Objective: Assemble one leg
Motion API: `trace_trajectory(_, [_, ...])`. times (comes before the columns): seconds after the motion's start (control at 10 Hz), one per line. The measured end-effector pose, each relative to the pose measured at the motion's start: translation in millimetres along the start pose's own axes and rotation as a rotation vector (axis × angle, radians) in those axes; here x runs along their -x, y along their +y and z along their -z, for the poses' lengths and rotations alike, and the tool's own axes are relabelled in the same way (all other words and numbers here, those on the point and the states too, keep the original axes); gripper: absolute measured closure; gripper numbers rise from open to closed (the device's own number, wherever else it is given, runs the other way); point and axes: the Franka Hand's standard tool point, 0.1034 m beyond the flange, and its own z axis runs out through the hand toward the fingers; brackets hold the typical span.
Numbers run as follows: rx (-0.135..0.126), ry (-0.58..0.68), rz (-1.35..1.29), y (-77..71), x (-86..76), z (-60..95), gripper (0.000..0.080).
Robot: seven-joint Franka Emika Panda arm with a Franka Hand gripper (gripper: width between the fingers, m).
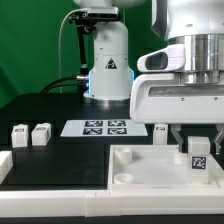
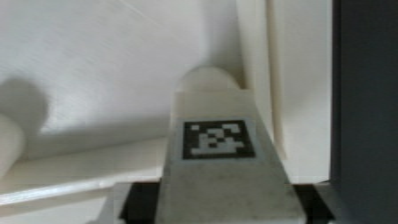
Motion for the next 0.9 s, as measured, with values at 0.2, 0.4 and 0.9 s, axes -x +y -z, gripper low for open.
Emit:
trace_trajectory(0.2, [0.017,0.016,-0.226,8.4,-1.6,0.4,0.0509])
trace_trajectory(0.4, [0.049,0.03,-0.409,24.4,-1.9,0.9,0.0501])
trace_trajectory(0.9, [0.088,0.054,-0.625,47.1,-1.8,1.9,0.0407])
